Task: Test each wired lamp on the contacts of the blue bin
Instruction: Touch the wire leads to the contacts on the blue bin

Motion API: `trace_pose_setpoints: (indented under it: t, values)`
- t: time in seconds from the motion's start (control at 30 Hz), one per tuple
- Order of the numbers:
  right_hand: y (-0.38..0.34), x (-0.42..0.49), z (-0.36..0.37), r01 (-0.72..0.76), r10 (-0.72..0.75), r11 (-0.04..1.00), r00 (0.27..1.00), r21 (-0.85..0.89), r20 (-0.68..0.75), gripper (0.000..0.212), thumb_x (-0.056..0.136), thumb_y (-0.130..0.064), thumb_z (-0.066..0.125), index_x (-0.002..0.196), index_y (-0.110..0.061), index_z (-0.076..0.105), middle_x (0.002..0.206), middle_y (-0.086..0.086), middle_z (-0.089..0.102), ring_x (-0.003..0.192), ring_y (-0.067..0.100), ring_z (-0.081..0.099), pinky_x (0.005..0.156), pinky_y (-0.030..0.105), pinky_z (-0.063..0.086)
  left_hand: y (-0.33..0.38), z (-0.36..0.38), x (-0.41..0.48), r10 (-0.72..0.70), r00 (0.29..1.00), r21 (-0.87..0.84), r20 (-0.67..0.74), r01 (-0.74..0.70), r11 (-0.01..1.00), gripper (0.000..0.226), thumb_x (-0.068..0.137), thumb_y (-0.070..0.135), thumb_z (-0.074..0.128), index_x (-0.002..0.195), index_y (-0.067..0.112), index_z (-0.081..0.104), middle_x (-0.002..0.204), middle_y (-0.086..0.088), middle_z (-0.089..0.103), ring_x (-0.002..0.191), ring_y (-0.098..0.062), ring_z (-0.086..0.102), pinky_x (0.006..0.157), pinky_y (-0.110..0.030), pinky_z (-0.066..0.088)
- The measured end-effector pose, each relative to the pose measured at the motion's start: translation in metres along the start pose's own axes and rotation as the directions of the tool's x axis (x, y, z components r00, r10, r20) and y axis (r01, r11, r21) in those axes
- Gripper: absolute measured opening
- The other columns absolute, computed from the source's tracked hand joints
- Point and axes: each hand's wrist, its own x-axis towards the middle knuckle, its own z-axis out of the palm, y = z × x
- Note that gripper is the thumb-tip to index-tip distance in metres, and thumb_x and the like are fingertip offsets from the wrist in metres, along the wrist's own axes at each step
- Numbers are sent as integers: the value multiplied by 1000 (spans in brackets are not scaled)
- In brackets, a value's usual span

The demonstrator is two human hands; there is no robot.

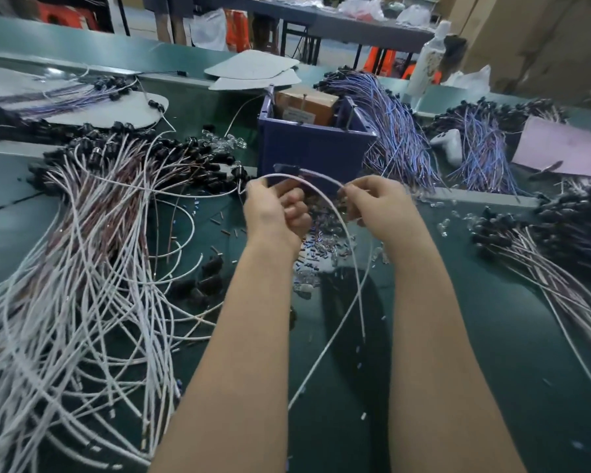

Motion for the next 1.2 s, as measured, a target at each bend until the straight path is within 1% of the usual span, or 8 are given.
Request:
trace_pose_setpoints:
  t: [0.13, 0.27, 0.37, 0.47, 0.6, 0.77, 1.03, 1.2]
  values:
    - [12, 3, -10, 52, 104, 913, 929, 404, -355, 18, 101, -16, 41, 88, -19, 53, 70, -4, 58, 59, 6, 57, 50, 12, 43, 4, -7, 5, 121, 931, -224, -346, -207, 952, 31, 97, 23, 29, 73, 11, 45, 47, 3, 41, 34, -8, 30, 35, -12, 22]
    - [23, 3, -25, 278, 350, 512, 797, 813, -493, 15, 104, -12, 30, 96, -12, 43, 52, -3, 64, 51, 9, 62, 50, 18, 46, 5, -8, 5, 495, 655, 217, -571, -461, 861, 22, 91, 12, 51, 109, 8, 40, 96, -2, 46, 80, -20, 51, 70, -30, 48]
    - [35, 0, -35, 279, 499, 185, 799, 942, -335, 29, 104, -14, 28, 93, -5, 53, 55, 0, 67, 53, 11, 65, 50, 18, 49, 0, -6, 2, 826, 514, 862, -231, -286, 418, 48, 84, 15, 64, 127, 10, 44, 144, -14, 25, 126, -29, 39, 108, -37, 32]
    - [41, -2, -37, 267, 549, 0, 805, 964, -224, 44, 103, -11, 28, 71, -4, 57, 48, 1, 63, 44, 9, 61, 45, 16, 49, -5, 5, -3, 757, 651, 998, 54, -22, -53, 52, 87, 36, 61, 133, 16, 46, 158, -16, -3, 145, -36, 5, 116, -54, 6]
    - [41, -1, -29, 262, 540, 10, 811, 965, -225, 38, 103, -9, 28, 76, -1, 55, 48, 3, 64, 43, 11, 63, 46, 18, 52, 2, 8, -2, 571, 820, 985, 52, 53, -165, 41, 91, 46, 48, 123, 21, 56, 139, -12, 42, 131, -34, 35, 109, -51, 23]
    - [42, 4, -20, 242, 480, -11, 853, 970, -207, 24, 101, -8, 39, 121, 2, 49, 73, 12, 64, 55, 16, 65, 55, 25, 58, -4, 11, -6, 662, 689, 954, 297, -242, -176, 29, 92, 33, 54, 115, 18, 62, 127, -11, 47, 116, -29, 49, 102, -43, 39]
    - [40, 10, -7, 242, 457, 51, 857, 969, -238, 11, 97, -2, 49, 87, -6, 50, 73, 9, 55, 55, 14, 60, 60, 28, 59, -42, 12, 3, 89, 860, 863, 503, -493, -113, 35, 91, 38, 58, 118, 16, 62, 114, 1, 66, 106, -14, 60, 89, -23, 45]
    - [42, 11, -1, 168, 445, 138, 870, 976, -213, 13, 98, -5, 46, 87, -9, 49, 69, 8, 58, 62, 15, 60, 63, 27, 57, -49, 6, 7, 150, 890, 899, 430, -408, -160, 25, 90, 23, 58, 113, 16, 65, 108, -2, 66, 104, -20, 60, 87, -25, 44]
